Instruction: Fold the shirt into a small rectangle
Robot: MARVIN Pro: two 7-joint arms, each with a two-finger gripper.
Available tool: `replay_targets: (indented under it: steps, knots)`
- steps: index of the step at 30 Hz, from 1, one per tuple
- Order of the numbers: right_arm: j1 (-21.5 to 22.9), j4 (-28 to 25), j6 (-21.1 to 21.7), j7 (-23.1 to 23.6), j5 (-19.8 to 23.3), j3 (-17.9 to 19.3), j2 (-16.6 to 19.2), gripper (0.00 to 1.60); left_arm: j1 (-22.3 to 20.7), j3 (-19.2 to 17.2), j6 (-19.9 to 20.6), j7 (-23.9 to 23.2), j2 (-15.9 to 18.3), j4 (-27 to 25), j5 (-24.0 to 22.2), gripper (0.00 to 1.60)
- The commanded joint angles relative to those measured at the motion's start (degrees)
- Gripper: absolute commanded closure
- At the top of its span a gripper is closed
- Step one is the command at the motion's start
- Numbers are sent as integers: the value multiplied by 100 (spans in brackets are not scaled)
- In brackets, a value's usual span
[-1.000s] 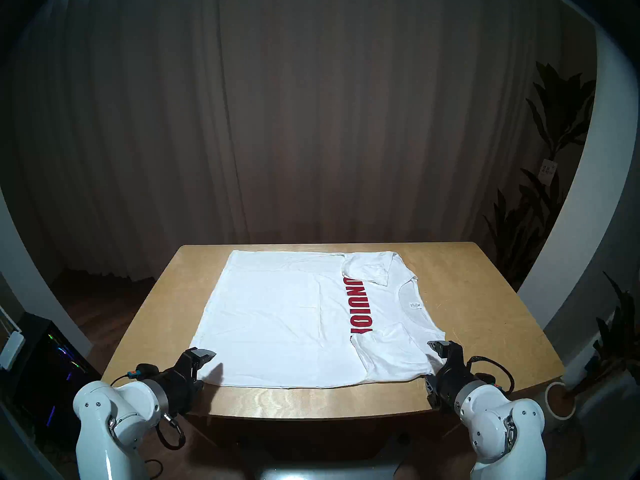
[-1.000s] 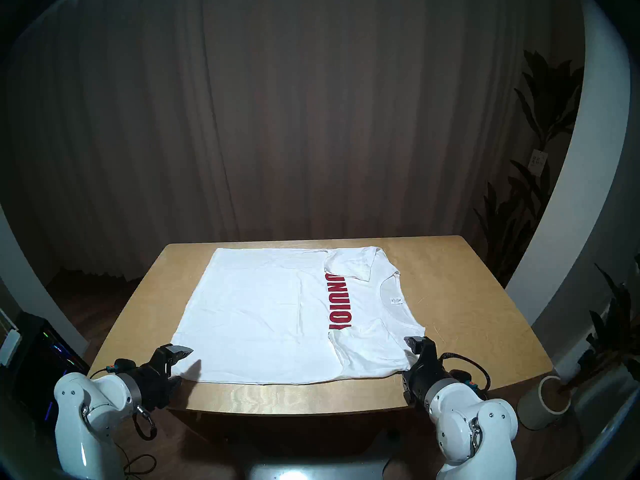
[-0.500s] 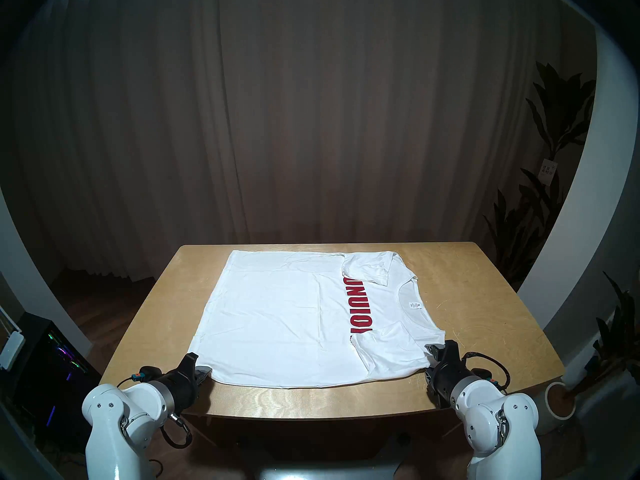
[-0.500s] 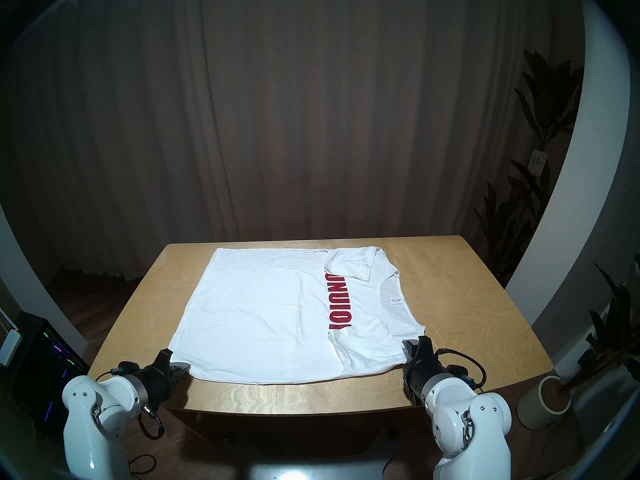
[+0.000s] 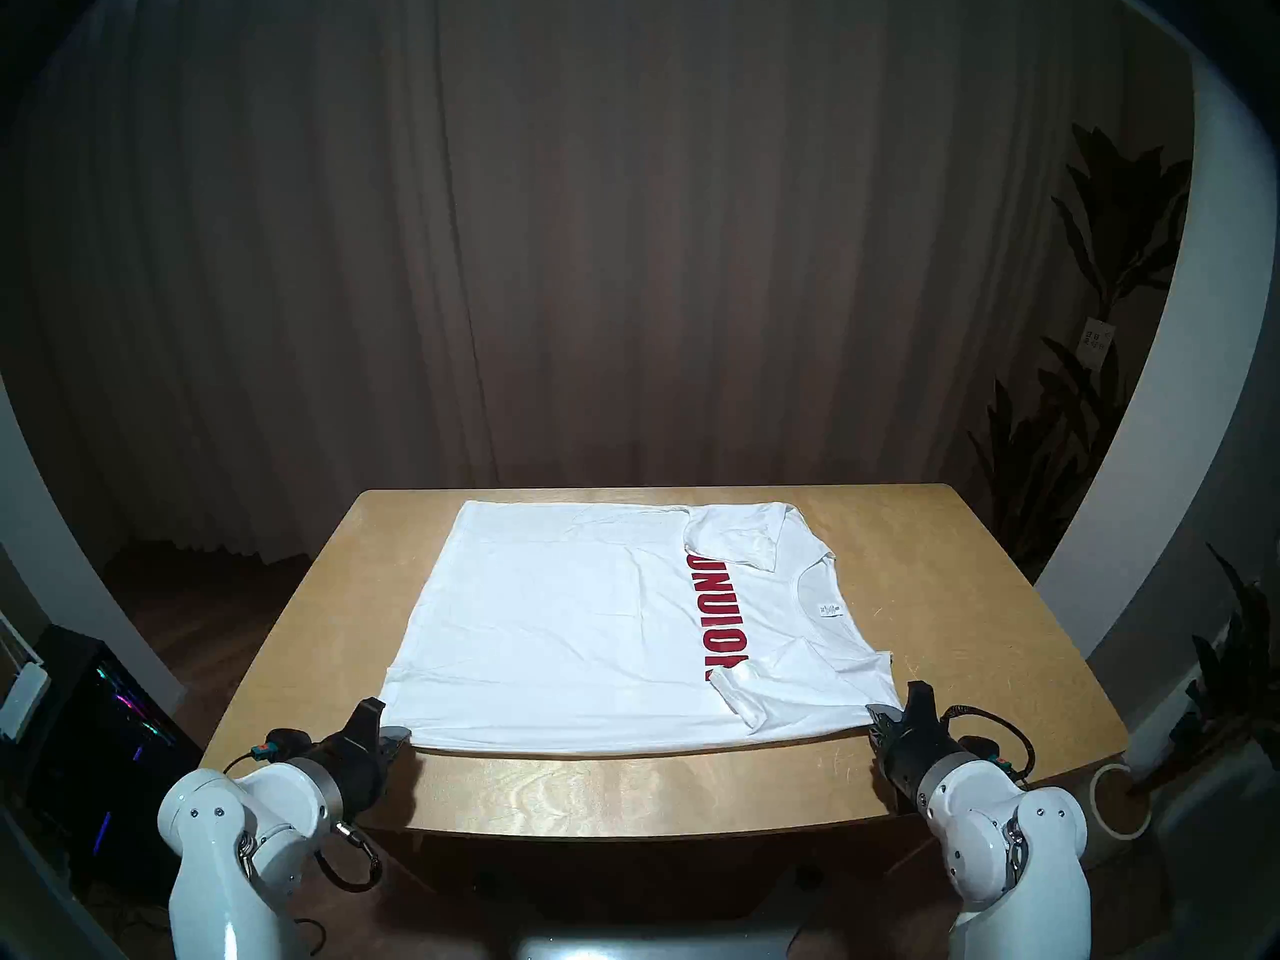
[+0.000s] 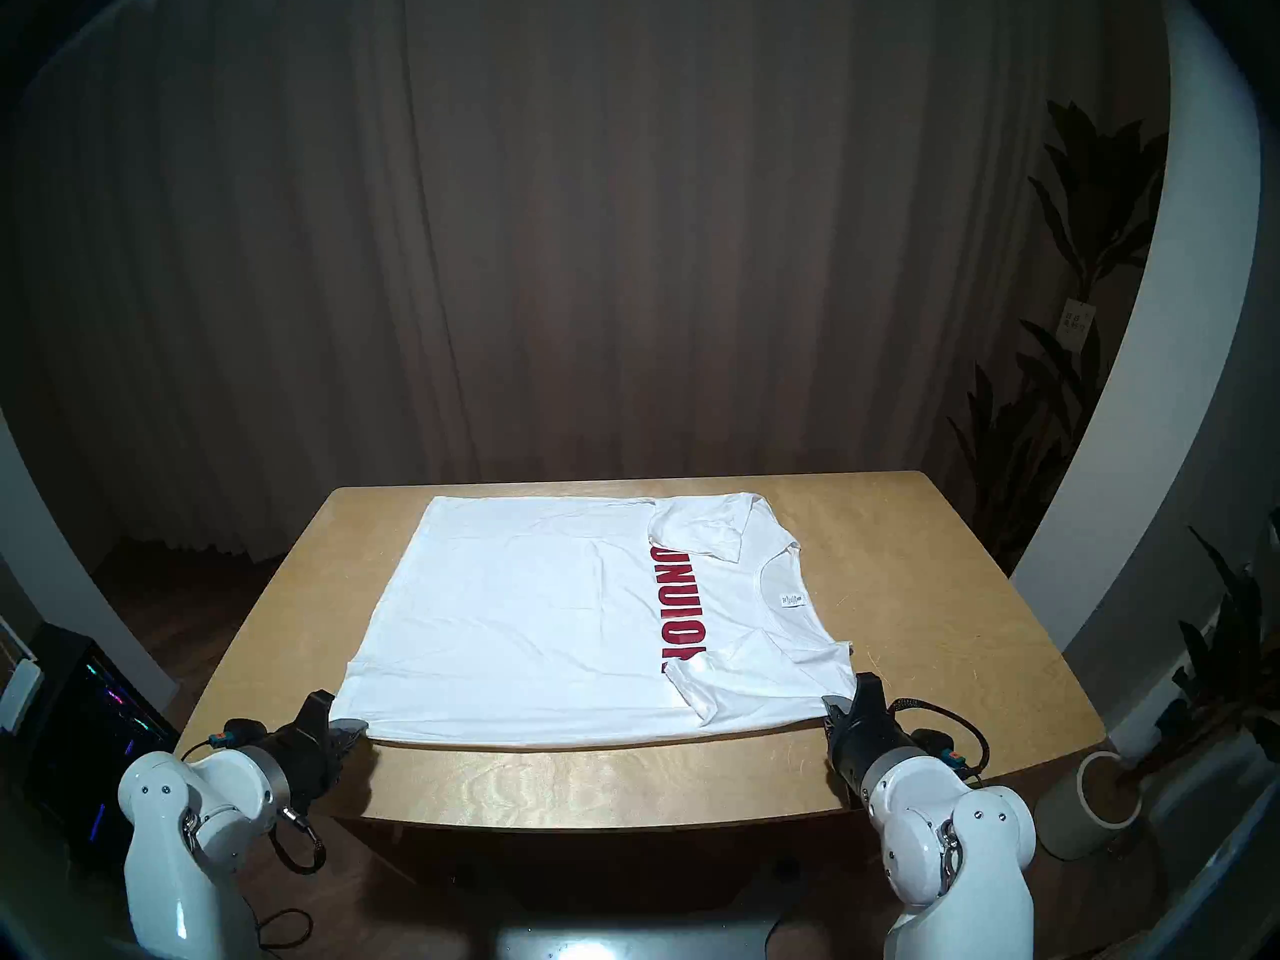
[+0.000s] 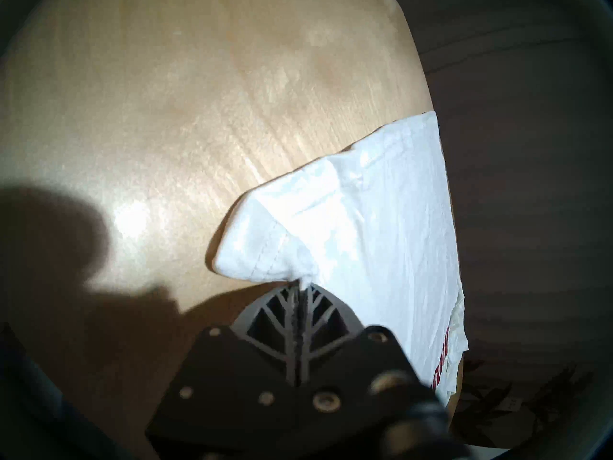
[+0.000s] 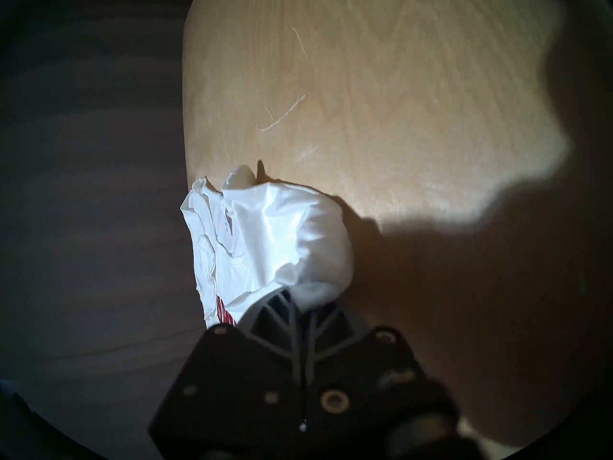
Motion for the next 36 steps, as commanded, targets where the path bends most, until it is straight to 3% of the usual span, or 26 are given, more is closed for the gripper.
replay_targets:
  steps: [1,15,36]
  knots:
    - [233,-166,145,52,172,168,195,160,-236,16,-80,-22,-20,-300,-62,160]
    - [1153,203,328,61,282,143,660,160,-923,227,-291,-12,81,-114,-5,160]
    - [2372,1106,-98,284,-14,-622,1408,160,-2164,630,-452,473,651,467,540,160]
